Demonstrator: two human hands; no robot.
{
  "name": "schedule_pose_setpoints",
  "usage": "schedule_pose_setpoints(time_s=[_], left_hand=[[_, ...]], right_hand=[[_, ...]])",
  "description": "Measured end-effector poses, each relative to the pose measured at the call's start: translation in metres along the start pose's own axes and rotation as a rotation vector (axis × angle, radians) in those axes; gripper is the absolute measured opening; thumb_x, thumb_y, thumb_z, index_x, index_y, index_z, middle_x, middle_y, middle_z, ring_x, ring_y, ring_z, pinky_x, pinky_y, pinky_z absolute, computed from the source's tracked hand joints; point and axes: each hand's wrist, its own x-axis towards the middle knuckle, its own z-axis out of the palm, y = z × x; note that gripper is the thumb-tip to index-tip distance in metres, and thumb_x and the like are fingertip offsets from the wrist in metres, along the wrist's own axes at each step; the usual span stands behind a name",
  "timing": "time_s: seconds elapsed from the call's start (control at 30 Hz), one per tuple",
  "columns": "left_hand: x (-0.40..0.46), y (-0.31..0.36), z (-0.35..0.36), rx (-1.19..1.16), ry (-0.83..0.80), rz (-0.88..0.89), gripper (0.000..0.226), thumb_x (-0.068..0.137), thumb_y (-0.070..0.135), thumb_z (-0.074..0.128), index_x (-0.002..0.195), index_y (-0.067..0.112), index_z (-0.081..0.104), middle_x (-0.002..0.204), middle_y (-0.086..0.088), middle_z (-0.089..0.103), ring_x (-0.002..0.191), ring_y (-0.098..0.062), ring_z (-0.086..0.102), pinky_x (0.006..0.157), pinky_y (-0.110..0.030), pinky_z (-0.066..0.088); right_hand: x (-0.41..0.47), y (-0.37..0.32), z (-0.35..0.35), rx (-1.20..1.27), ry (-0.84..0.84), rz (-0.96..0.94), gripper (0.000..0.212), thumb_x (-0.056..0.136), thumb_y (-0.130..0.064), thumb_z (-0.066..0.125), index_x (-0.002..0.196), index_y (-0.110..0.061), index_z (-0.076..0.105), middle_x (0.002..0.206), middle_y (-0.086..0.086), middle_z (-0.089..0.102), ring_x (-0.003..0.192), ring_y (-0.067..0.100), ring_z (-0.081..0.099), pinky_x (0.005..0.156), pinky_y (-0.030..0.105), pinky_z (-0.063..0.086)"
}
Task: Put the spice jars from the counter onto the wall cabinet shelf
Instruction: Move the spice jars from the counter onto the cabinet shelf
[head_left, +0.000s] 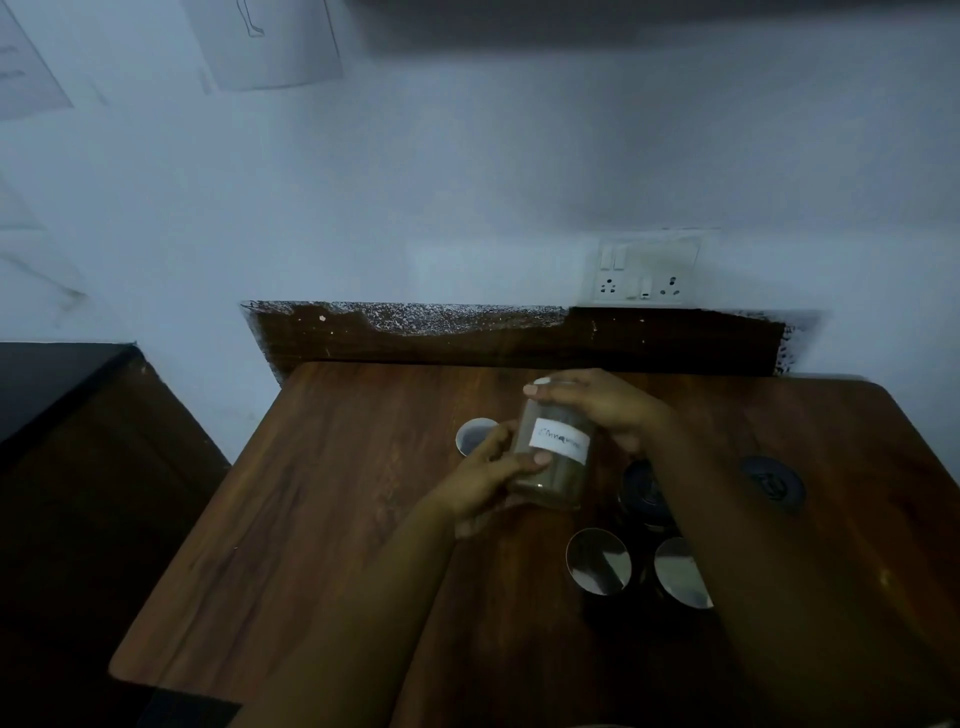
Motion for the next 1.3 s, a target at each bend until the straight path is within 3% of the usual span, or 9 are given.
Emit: schedule_pose_setpoints(time_s=[0.17, 0.33, 0.5, 0.67, 0.83, 0.9, 0.97, 1.1, 1.3], left_hand=[[0.003, 0.0, 0.016, 0.092, 0.081, 0.129, 0.074, 0.077, -0.008, 0.073, 0.134, 0.023, 0.036, 0.123, -0.009, 0.055, 0.108, -0.023, 0.062, 0.076, -0.03, 0.057], [0.004, 0.007, 0.018, -0.052, 0.065, 0.174, 0.096, 0.062, 0.008, 0.08, 0.141, 0.027, 0.029, 0.124, -0.006, 0.053, 0.109, -0.021, 0.061, 0.078, -0.035, 0.056], [0.003, 0.013, 0.013, -0.087, 0.012, 0.162, 0.09, 0.062, 0.01, 0.076, 0.139, 0.028, 0.033, 0.123, -0.006, 0.053, 0.107, -0.021, 0.061, 0.073, -0.029, 0.056], [0.007, 0.017, 0.014, -0.103, -0.011, 0.15, 0.089, 0.058, 0.014, 0.078, 0.135, 0.029, 0.036, 0.126, -0.007, 0.052, 0.115, -0.026, 0.057, 0.087, -0.04, 0.056], [0.007, 0.021, 0.012, -0.095, 0.005, 0.172, 0.089, 0.06, 0.016, 0.077, 0.138, 0.024, 0.035, 0.125, -0.009, 0.053, 0.114, -0.028, 0.057, 0.083, -0.038, 0.057], [0.006, 0.023, 0.013, -0.125, 0.047, 0.182, 0.088, 0.057, 0.018, 0.078, 0.136, 0.021, 0.038, 0.121, -0.01, 0.055, 0.107, -0.026, 0.061, 0.076, -0.037, 0.058], [0.005, 0.026, 0.014, -0.166, 0.109, 0.212, 0.089, 0.056, 0.021, 0.078, 0.135, 0.02, 0.038, 0.118, -0.009, 0.058, 0.103, -0.025, 0.063, 0.072, -0.035, 0.058], [0.001, 0.033, 0.018, -0.205, 0.22, 0.267, 0.074, 0.065, 0.016, 0.081, 0.123, 0.019, 0.035, 0.116, -0.009, 0.055, 0.097, -0.021, 0.064, 0.068, -0.03, 0.057], [0.003, 0.038, 0.025, -0.153, 0.26, 0.363, 0.072, 0.068, 0.023, 0.077, 0.125, 0.019, 0.033, 0.121, -0.013, 0.057, 0.099, -0.019, 0.067, 0.074, -0.03, 0.056]], right_hand=[[0.007, -0.002, 0.012, 0.082, 0.182, -0.093, 0.039, 0.068, -0.04, 0.083, 0.097, -0.017, 0.069, 0.096, 0.004, 0.072, 0.087, 0.021, 0.07, 0.075, 0.036, 0.059], [0.004, -0.013, 0.01, 0.407, 0.1, -0.199, 0.006, 0.088, -0.02, 0.064, 0.086, -0.015, 0.066, 0.083, 0.0, 0.066, 0.076, 0.015, 0.061, 0.068, 0.029, 0.048], [0.008, -0.015, 0.012, 0.551, 0.068, -0.168, 0.019, 0.087, -0.028, 0.065, 0.098, -0.012, 0.066, 0.086, 0.006, 0.066, 0.075, 0.018, 0.064, 0.068, 0.03, 0.051], [0.01, -0.018, 0.014, 0.575, 0.142, -0.198, 0.013, 0.088, -0.024, 0.065, 0.093, -0.013, 0.068, 0.083, 0.005, 0.068, 0.071, 0.018, 0.064, 0.067, 0.029, 0.051], [0.008, -0.024, 0.014, 0.562, 0.144, -0.199, 0.036, 0.087, -0.037, 0.065, 0.108, -0.008, 0.066, 0.092, 0.009, 0.069, 0.08, 0.021, 0.065, 0.073, 0.033, 0.052], [0.006, -0.023, 0.013, 0.576, 0.096, -0.152, 0.057, 0.084, -0.053, 0.059, 0.12, -0.008, 0.062, 0.104, 0.011, 0.07, 0.091, 0.024, 0.067, 0.084, 0.039, 0.052], [0.002, -0.019, 0.009, 0.571, 0.014, -0.103, 0.059, 0.089, -0.058, 0.048, 0.13, -0.016, 0.057, 0.12, 0.012, 0.066, 0.107, 0.029, 0.064, 0.092, 0.045, 0.05], [-0.01, -0.012, 0.009, 0.532, -0.124, -0.104, 0.042, 0.097, -0.044, 0.043, 0.136, -0.031, 0.046, 0.131, 0.012, 0.058, 0.114, 0.029, 0.06, 0.094, 0.052, 0.048], [-0.019, -0.007, 0.003, 0.452, -0.265, -0.197, 0.1, 0.072, -0.018, 0.081, 0.148, -0.047, 0.022, 0.135, 0.009, 0.056, 0.12, 0.03, 0.059, 0.086, 0.049, 0.054]])
